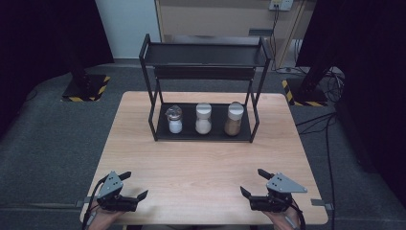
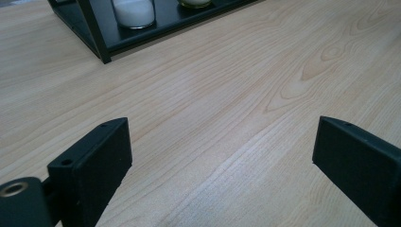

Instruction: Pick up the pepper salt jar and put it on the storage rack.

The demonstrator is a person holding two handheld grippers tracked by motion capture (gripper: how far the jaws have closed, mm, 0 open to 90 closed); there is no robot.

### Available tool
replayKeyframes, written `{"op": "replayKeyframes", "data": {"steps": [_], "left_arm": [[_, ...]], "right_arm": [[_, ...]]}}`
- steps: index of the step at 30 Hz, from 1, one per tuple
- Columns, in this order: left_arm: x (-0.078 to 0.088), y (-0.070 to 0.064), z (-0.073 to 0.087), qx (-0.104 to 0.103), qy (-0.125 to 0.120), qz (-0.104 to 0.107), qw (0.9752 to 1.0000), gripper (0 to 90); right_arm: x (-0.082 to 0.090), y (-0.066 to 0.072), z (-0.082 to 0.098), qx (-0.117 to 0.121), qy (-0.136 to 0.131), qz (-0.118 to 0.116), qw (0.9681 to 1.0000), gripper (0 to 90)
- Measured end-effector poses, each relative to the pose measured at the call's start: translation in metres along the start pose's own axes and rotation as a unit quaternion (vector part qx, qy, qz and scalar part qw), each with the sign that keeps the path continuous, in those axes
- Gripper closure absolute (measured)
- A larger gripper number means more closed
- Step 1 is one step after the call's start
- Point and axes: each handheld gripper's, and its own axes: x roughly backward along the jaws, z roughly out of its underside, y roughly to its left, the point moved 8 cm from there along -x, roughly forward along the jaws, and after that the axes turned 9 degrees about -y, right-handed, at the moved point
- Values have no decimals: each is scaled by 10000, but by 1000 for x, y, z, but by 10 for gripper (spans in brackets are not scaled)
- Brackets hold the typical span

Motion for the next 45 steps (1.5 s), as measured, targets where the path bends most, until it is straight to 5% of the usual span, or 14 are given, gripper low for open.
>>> {"op": "replayKeyframes", "data": {"steps": [16,32,45], "left_arm": [[1,0,0,-2,-36,17,10000,44],[6,3,1,81,-234,-64,9997,44],[7,5,2,143,-304,-94,9994,44]], "right_arm": [[14,-6,13,-150,-84,-17,9999,128],[22,-20,21,95,-208,385,9990,130],[30,-33,26,-298,-393,435,9978,129]]}}
